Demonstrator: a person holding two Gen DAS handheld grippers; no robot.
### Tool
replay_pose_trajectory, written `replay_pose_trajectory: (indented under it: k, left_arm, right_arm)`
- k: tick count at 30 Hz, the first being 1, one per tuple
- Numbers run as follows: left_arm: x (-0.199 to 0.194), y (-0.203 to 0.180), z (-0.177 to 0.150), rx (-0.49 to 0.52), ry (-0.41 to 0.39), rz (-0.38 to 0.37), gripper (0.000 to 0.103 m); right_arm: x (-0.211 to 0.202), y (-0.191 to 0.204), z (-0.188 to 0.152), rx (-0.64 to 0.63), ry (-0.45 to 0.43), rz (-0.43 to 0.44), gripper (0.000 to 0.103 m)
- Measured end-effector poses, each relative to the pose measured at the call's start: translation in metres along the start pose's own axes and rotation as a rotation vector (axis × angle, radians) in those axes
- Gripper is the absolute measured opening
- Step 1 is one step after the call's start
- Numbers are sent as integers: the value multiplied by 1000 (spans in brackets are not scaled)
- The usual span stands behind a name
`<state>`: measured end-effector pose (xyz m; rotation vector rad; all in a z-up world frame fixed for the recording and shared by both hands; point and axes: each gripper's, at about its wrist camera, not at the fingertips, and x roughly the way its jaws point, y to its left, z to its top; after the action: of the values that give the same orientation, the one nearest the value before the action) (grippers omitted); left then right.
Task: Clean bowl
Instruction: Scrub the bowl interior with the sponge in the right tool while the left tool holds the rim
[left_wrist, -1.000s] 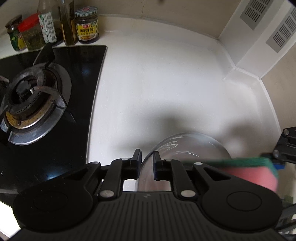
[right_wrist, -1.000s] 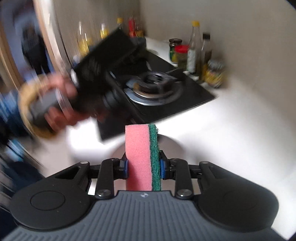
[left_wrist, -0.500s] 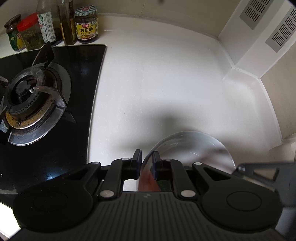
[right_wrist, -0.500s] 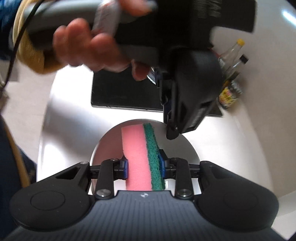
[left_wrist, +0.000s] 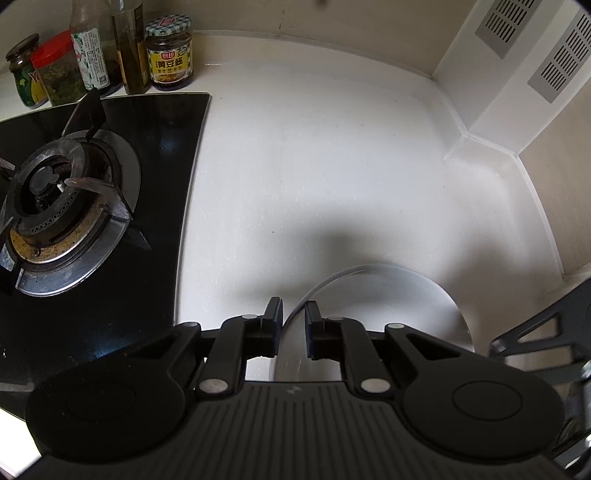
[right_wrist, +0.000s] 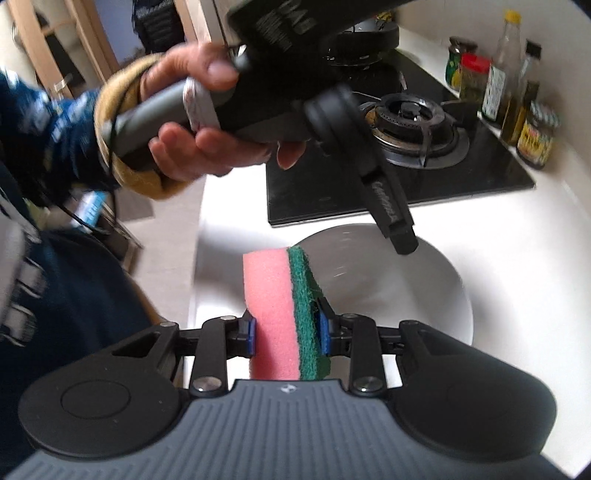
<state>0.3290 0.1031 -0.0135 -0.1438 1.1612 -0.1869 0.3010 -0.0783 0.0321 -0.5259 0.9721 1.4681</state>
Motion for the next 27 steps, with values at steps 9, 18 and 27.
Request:
replay_pose_trajectory:
  k: [9, 18, 27]
  left_arm:
    - [7, -2, 11, 68, 0, -28, 14]
    - [-10, 9, -20, -50, 61, 18, 11]
    - [-13, 1, -53, -127, 82, 19, 12]
  right_arm:
    - [-17, 6, 12, -199, 30, -228, 26]
    - [47, 33, -9, -564, 168, -452, 25]
    - [65, 50, -12, -698, 313, -446, 26]
